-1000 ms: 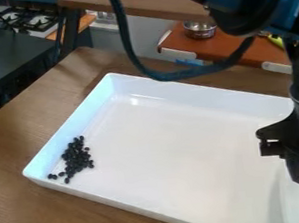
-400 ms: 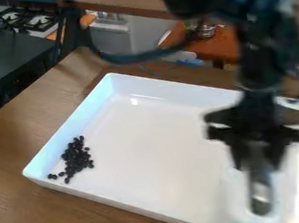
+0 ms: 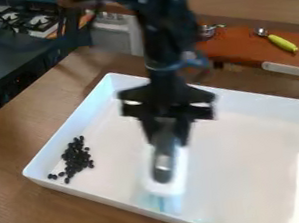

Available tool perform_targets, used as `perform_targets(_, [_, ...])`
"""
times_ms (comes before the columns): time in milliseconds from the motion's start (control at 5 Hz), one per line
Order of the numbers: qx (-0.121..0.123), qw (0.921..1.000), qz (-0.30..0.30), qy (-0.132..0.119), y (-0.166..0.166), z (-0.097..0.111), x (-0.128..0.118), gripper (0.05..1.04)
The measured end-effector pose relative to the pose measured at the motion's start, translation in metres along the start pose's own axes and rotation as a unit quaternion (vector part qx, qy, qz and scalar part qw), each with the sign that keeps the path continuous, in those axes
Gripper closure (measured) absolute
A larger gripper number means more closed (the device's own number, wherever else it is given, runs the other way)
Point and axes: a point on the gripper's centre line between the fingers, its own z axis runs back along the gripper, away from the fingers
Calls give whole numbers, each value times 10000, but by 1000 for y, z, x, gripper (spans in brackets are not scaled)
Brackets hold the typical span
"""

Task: Sweep into pile

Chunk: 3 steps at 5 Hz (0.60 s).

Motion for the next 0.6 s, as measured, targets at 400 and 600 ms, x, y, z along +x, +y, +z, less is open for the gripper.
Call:
perform_targets(400, [-217,9996,-98,-172,95,-1,21,600])
perform_targets(600, [-999,9949,94,-95,89,25,36,600])
